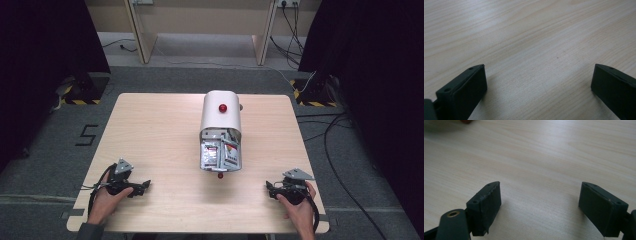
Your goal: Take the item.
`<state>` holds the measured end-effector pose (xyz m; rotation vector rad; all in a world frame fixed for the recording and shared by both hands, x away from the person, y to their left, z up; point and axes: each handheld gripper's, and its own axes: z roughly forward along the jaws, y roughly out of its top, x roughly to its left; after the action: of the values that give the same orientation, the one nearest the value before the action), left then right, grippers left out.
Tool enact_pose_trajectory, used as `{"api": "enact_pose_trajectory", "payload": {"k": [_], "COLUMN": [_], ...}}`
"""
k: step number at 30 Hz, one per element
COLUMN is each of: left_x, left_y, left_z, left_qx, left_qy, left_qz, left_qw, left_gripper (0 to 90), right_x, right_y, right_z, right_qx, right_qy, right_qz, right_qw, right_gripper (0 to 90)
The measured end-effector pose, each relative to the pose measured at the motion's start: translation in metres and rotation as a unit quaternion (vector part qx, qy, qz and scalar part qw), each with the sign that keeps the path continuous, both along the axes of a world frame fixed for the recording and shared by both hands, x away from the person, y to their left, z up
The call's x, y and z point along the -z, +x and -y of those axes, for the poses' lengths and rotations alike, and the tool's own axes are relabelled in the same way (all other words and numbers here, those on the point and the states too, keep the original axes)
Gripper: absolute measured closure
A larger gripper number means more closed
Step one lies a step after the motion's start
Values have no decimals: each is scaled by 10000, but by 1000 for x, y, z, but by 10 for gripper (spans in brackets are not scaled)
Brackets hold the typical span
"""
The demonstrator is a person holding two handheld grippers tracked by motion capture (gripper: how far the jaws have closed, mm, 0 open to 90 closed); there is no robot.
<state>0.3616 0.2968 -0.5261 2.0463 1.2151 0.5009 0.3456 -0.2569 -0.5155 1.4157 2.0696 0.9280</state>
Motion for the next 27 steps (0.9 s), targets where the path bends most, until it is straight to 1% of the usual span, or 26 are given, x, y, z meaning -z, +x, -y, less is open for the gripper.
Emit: {"api": "enact_pose_trajectory", "payload": {"k": [2,3,4,8,14,16,19,21,27], "left_x": [0,0,0,0,0,0,0,0,0], "left_y": [0,0,0,0,0,0,0,0,0], "left_z": [0,0,0,0,0,0,0,0,0], "left_qx": [1,1,2,2,2,1,1,1,5], "left_qy": [1,0,-1,1,0,0,1,1,7], "left_qz": [1,-1,-1,-1,0,0,0,0,0], "left_qw": [10000,10000,10000,10000,10000,10000,10000,10000,10000], "left_gripper": [0,0,0,0,0,0,0,0,0], "right_x": [-1,-3,-3,-8,-25,-30,-37,-41,-56], "right_y": [0,-2,-2,-4,-12,-14,-18,-20,-27], "right_z": [1,1,1,0,-7,-9,-14,-17,-26], "right_qx": [13,76,76,70,3,2,-64,-92,-213], "right_qy": [13,121,121,102,195,243,236,250,263], "right_qz": [45,112,112,313,612,668,747,752,860], "right_qw": [10000,9998,9998,9994,9979,9975,9969,9968,9957], "right_gripper": [192,201,201,209,231,238,247,249,263]}}
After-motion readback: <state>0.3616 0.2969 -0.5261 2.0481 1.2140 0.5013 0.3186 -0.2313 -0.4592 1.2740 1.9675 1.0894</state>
